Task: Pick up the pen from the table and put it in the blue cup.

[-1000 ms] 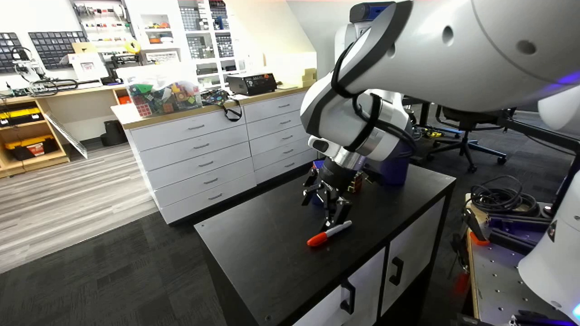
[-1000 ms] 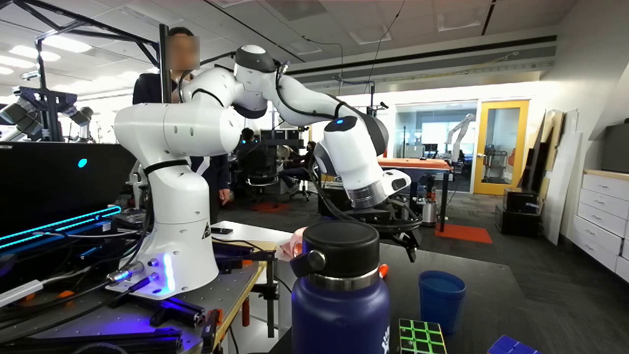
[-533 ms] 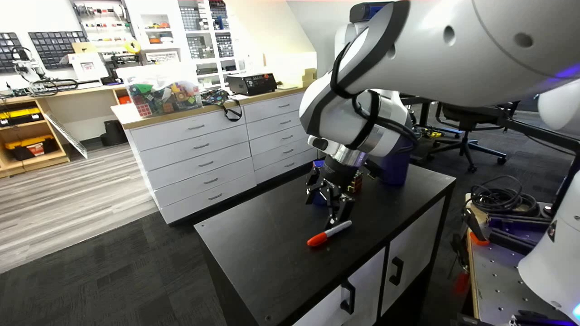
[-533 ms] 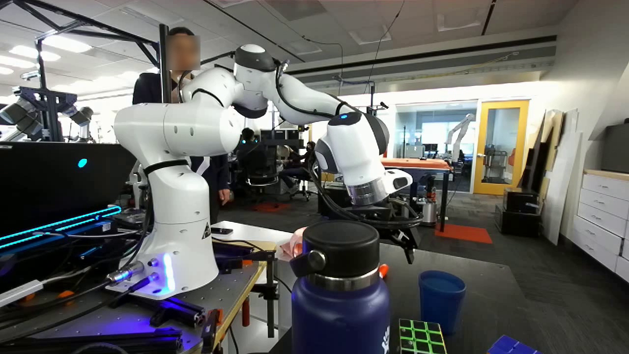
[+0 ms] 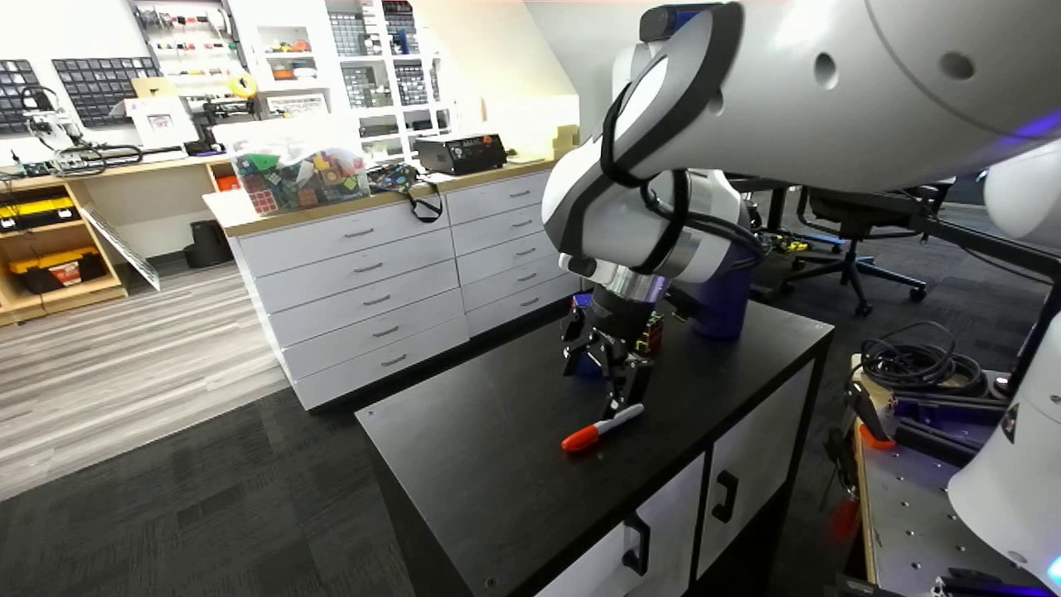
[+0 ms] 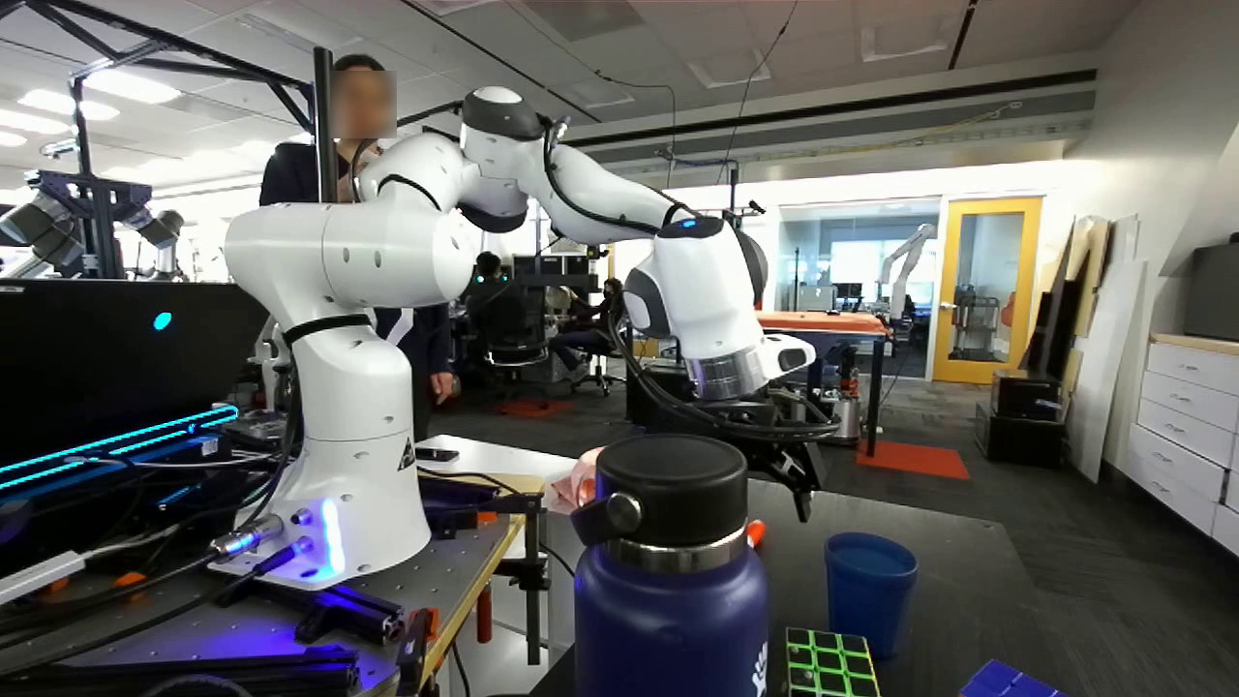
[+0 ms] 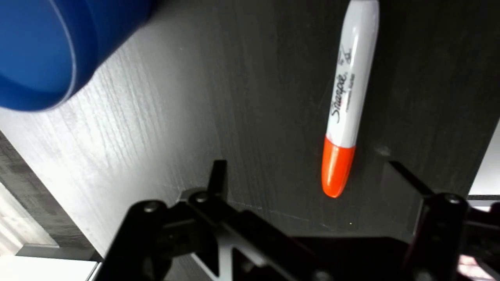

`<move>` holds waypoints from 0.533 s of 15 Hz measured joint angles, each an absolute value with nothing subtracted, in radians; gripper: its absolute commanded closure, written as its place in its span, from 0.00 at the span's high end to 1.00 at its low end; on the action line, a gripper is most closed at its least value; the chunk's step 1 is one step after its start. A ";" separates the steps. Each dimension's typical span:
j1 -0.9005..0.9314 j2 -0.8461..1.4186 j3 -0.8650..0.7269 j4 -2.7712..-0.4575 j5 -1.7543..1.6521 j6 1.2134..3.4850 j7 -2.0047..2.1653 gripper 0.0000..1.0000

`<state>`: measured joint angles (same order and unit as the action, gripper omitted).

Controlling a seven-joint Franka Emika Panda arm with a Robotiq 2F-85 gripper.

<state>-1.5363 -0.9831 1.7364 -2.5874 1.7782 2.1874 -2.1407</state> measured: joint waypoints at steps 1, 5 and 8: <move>-1.536 -0.983 1.736 -2.585 1.766 2.188 -2.141 1.00; -1.534 -0.983 1.736 -2.575 1.727 2.189 -2.141 1.00; -1.532 -0.983 1.736 -2.572 1.711 2.189 -2.141 1.00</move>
<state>-1.5317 -0.9831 1.7365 -2.5715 1.7113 2.1889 -2.1407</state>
